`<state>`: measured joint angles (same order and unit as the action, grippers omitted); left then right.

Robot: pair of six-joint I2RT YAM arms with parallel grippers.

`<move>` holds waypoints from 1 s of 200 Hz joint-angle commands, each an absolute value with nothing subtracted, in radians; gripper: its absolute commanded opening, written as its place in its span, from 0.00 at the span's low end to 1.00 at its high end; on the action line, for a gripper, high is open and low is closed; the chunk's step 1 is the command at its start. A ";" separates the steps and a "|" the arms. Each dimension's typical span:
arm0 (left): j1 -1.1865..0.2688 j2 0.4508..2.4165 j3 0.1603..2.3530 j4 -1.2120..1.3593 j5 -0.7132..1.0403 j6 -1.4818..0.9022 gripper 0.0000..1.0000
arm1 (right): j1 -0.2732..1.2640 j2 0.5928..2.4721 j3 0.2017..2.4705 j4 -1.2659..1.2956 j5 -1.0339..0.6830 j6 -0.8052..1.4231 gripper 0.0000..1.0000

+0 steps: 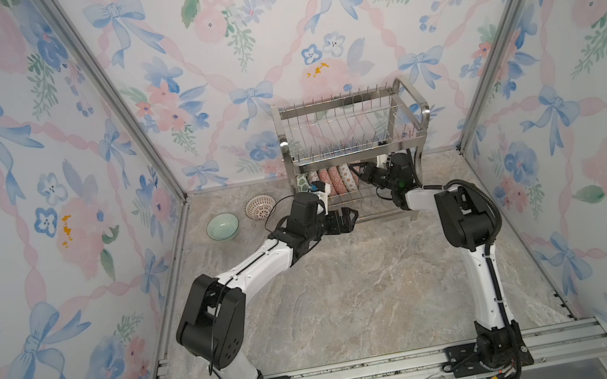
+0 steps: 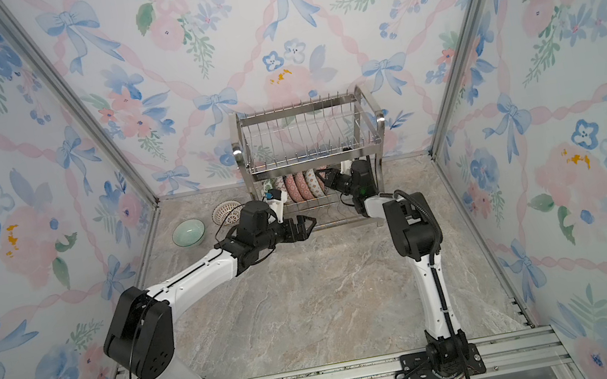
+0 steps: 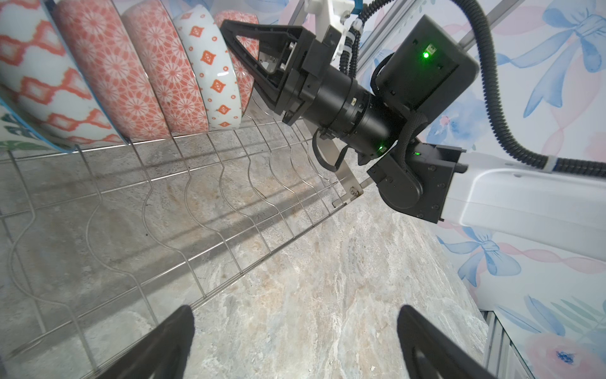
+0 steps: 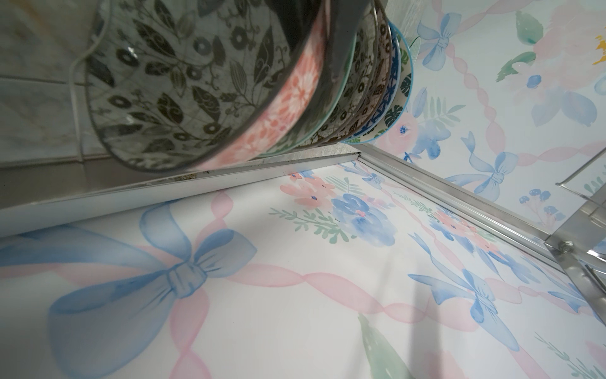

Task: Load the bowls into the dish rack

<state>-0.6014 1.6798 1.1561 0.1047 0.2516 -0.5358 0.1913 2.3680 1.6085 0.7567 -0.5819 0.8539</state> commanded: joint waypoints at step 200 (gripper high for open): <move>-0.600 1.697 1.183 0.092 0.268 -0.541 0.98 | 0.164 2.240 1.548 0.614 -0.567 0.746 0.33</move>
<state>-0.6018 1.6844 1.1564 0.1028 0.2550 -0.5358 0.1776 2.2951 1.5661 0.6186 -0.5705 0.7696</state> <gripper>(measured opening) 0.980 0.330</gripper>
